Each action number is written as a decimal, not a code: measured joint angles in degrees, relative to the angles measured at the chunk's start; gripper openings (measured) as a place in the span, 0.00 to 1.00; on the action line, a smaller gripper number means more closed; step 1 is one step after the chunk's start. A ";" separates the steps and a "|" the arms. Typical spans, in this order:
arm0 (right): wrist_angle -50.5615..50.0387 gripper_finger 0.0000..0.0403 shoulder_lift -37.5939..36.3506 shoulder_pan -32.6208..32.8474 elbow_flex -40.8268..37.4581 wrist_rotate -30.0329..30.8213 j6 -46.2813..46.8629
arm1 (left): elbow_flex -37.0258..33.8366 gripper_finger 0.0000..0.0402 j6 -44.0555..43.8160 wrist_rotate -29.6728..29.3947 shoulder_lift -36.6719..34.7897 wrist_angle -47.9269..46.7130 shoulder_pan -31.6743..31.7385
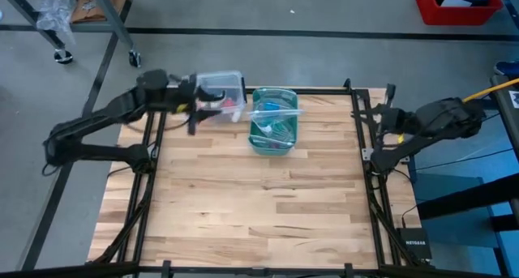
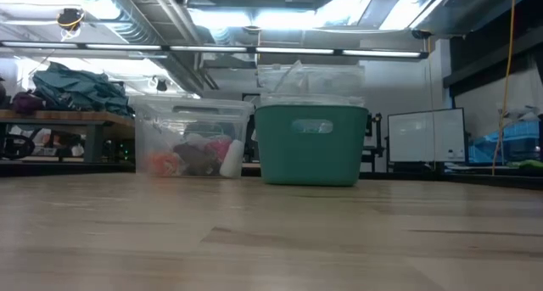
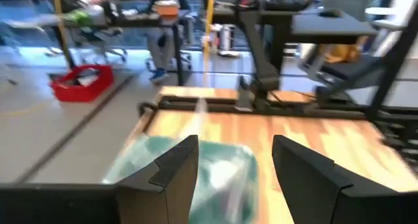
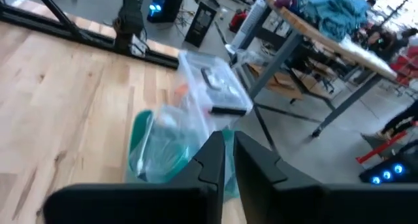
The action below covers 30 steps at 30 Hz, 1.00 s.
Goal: Roll bandage
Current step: Return to Home Position
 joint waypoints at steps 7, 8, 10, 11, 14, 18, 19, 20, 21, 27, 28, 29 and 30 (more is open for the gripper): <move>16.43 0.09 -14.41 0.00 -25.27 -0.85 1.75 | -19.69 0.47 -5.90 -0.04 -16.66 7.62 -4.55; 19.49 0.09 -16.48 0.00 -29.02 -1.39 1.75 | -22.58 0.47 -6.72 -0.05 -18.74 9.45 -5.03; 24.76 0.09 -20.26 0.00 -35.93 -1.93 1.65 | -28.32 0.47 -8.55 -0.33 -22.34 13.71 -5.85; 27.47 0.09 -21.93 0.00 -39.23 -2.16 1.65 | -31.15 0.47 -9.60 -0.83 -23.81 16.15 -6.21; 33.48 0.09 -26.40 0.00 -47.69 -3.65 1.64 | -39.37 0.47 -13.02 -3.05 -27.15 23.52 -7.16; 39.34 0.09 -30.57 0.00 -55.91 -6.11 1.70 | -48.27 0.47 -15.80 -5.34 -28.95 33.56 -8.24; 40.24 0.09 -31.33 0.00 -57.33 -6.39 1.65 | -49.99 0.47 -16.14 -5.47 -28.92 35.94 -8.43; 41.13 0.09 -31.90 0.00 -58.61 -6.94 1.64 | -51.45 0.47 -16.57 -5.73 -28.92 38.06 -8.66; 42.28 0.09 -32.36 0.00 -59.65 -7.42 1.54 | -52.89 0.47 -17.15 -6.21 -28.91 39.88 -8.91; 43.23 0.09 -33.11 0.00 -63.11 -8.33 1.08 | -57.22 0.47 -19.02 -13.60 -28.79 42.69 -10.35; 43.97 0.09 -33.11 0.00 -63.67 -8.36 1.07 | -57.51 0.47 -19.23 -14.57 -28.79 42.76 -10.61; 44.68 0.09 -33.11 0.00 -64.25 -8.35 1.07 | -57.77 0.47 -19.31 -15.19 -28.79 42.76 -10.88; 45.44 0.09 -33.13 0.00 -64.91 -8.36 1.07 | -57.84 0.47 -19.25 -15.72 -28.79 42.45 -11.14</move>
